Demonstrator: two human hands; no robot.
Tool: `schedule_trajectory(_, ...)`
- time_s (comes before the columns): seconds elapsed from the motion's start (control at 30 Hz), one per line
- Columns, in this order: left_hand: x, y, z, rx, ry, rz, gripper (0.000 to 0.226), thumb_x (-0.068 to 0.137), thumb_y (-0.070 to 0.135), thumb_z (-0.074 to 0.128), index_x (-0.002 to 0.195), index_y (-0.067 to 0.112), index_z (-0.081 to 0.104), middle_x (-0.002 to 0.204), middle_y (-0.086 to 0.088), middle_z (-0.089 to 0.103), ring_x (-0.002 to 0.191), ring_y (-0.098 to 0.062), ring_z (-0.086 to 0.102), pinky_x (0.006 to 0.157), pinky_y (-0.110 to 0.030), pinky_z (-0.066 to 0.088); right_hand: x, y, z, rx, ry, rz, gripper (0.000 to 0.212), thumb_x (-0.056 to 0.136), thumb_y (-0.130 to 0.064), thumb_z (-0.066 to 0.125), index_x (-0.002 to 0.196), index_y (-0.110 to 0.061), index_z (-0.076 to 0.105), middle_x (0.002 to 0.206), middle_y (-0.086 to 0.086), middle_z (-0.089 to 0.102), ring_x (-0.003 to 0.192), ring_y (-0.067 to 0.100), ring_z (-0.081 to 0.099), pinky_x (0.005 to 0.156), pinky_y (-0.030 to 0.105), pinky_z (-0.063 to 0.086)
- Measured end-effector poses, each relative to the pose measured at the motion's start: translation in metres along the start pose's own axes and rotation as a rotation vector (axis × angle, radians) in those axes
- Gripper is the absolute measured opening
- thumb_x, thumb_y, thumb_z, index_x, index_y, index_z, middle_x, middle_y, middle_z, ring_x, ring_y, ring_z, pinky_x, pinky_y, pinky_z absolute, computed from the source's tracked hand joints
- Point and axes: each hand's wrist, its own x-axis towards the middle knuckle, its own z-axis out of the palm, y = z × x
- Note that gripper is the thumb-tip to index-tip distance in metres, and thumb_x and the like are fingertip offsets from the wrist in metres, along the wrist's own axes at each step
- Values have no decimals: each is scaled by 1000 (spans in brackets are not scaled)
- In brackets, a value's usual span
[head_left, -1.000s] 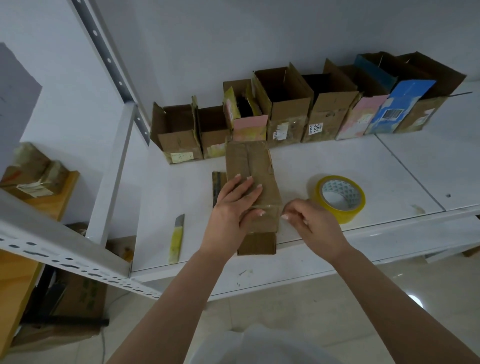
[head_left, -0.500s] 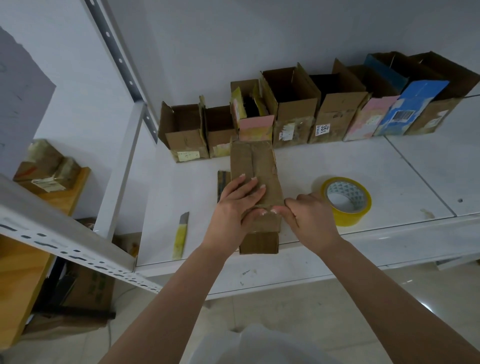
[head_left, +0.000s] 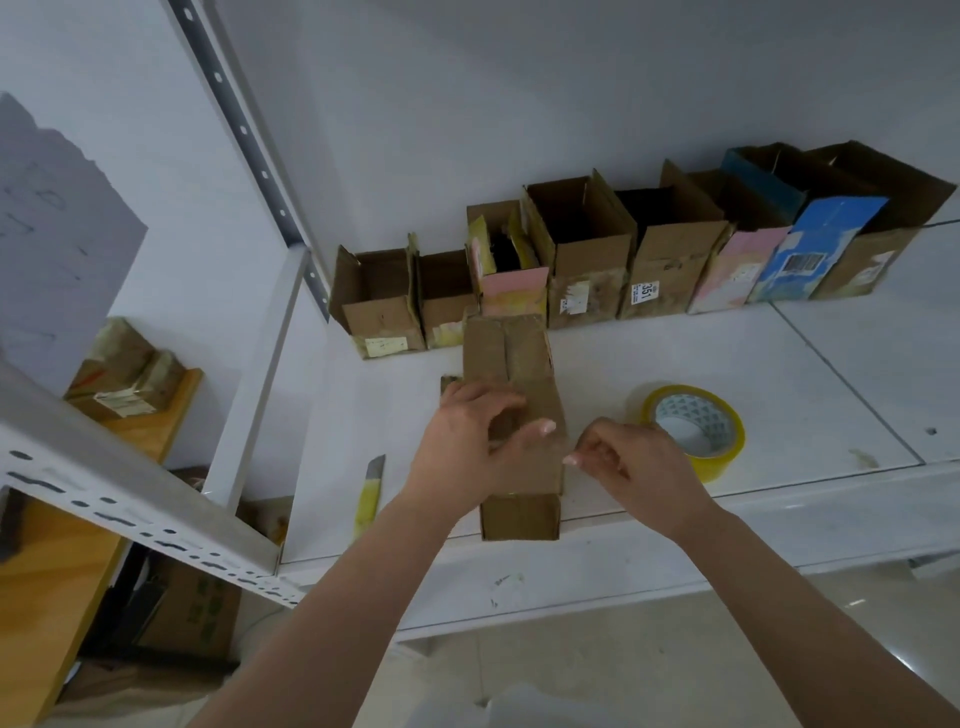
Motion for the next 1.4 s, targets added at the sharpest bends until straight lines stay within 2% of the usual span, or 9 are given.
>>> schedule_trajectory(0.1, 32, 23, 2, 188, 76, -172, 74, 84, 73, 46, 128, 15, 54, 134, -10, 48, 129, -28, 38, 101, -42, 42, 2, 3, -10, 31, 6, 98, 31, 92, -44, 57, 88, -14, 65, 63, -15, 56, 58, 10, 57, 56, 23, 35)
schedule_trajectory(0.23, 76, 40, 20, 282, -147, -524, 127, 69, 88, 46, 153, 5, -2, 160, -22, -5, 148, -40, -6, 113, -60, 16, 2, 0, -11, -2, -13, 135, 18, 97, -28, 55, 97, -13, 65, 80, -2, 70, 73, 20, 65, 59, 25, 33)
schedule_trajectory(0.37, 81, 32, 33, 353, -186, -668, 132, 68, 79, 60, 151, -2, -4, 156, -24, 13, 142, -41, 20, 110, -53, 28, 3, 0, -13, 72, -22, 158, 13, 96, -22, 56, 97, -14, 66, 79, -2, 70, 72, 18, 64, 64, 30, 44)
schedule_trajectory(0.53, 78, 32, -3, 311, -327, -384, 127, 62, 60, 66, 153, 9, -6, 155, -13, 16, 142, -38, 16, 112, -57, 18, 20, 0, -40, 443, 307, 266, 41, 93, -55, 49, 91, -17, 65, 74, 3, 68, 67, 18, 61, 65, 33, 47)
schedule_trajectory(0.67, 66, 47, -47, 382, -518, 86, 122, 57, 50, 63, 154, 23, -7, 155, 3, 11, 141, -27, 11, 117, -56, 13, 44, -1, -65, 583, 551, 287, 32, 95, -49, 43, 94, -23, 62, 86, 4, 66, 80, 22, 58, 72, 26, 48)
schedule_trajectory(0.73, 63, 54, -57, 437, -547, 276, 118, 60, 38, 70, 153, 28, -2, 155, 5, 16, 140, -22, 13, 117, -55, 14, 51, -5, -67, 555, 498, 274, 24, 95, -45, 44, 100, -30, 62, 92, -8, 65, 87, 13, 58, 73, 13, 44)
schedule_trajectory(0.9, 60, 52, -55, 567, -508, 551, 105, 70, 12, 71, 152, 38, 10, 157, 12, 17, 142, -17, 7, 114, -51, 13, 45, -12, -54, 961, 123, 233, 41, 92, -54, 47, 93, -27, 78, 89, -2, 75, 90, 13, 70, 74, 26, 54)
schedule_trajectory(1.1, 39, -10, -39, 739, -496, 380, 94, 94, 7, 49, 142, 51, -19, 162, 16, -6, 150, -23, -5, 119, -51, 11, 24, -11, -22, 649, -75, 347, 61, 67, -74, 58, 74, -14, 64, 63, -6, 61, 60, 6, 57, 60, 32, 50)
schedule_trajectory(1.4, -4, -42, -22, 154, -5, -1, 62, 88, -14, 52, 137, 23, 55, 149, -8, 38, 140, -26, 32, 113, -31, 34, 22, -32, 8, 443, -158, 349, 40, 70, -52, 77, 75, -19, 56, 72, -2, 65, 70, 16, 64, 61, 28, 49)
